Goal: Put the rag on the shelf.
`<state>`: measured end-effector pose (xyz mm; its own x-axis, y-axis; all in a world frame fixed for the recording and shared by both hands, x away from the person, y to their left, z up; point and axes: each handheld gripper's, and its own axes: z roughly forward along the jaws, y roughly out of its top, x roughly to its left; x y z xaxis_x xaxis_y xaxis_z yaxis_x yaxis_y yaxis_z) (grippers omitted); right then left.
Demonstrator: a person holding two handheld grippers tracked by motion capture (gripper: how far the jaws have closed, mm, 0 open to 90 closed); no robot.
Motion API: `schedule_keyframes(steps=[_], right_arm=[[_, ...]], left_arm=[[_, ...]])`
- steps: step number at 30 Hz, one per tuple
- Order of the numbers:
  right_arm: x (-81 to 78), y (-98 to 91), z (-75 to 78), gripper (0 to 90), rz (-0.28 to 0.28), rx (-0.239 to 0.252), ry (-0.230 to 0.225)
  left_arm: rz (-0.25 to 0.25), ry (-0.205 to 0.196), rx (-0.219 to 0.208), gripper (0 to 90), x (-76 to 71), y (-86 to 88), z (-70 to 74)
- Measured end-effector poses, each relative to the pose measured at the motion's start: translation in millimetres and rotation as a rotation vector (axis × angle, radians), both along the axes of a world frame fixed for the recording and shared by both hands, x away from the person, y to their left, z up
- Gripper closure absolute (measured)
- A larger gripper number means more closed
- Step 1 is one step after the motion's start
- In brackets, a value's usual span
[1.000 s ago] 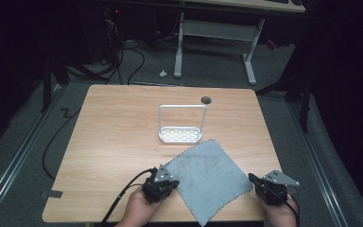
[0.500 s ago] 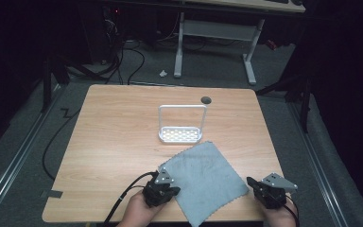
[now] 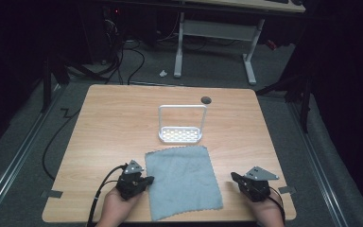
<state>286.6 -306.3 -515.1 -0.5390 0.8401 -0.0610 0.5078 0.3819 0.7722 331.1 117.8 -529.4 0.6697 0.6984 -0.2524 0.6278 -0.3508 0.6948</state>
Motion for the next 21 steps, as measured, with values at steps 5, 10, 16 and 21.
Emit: schedule_keyframes(steps=[5,10,16,21], right_arm=[[8.6,16.7,-1.0,90.0,0.050,-0.010,-0.001],[12.2,26.0,-0.4,90.0,0.073,0.001,0.002],[20.8,39.6,7.1,89.7,0.090,0.029,-0.007],[34.2,69.4,9.6,89.1,0.137,0.009,0.002]], left_arm=[[0.079,-0.014,0.009,89.6,3.9,24.5,-0.4],[0.136,-0.032,0.022,86.9,6.6,37.5,0.1],[0.127,-0.088,0.003,76.7,5.2,33.7,5.2],[0.105,-0.123,0.031,66.9,11.1,22.4,0.4]])
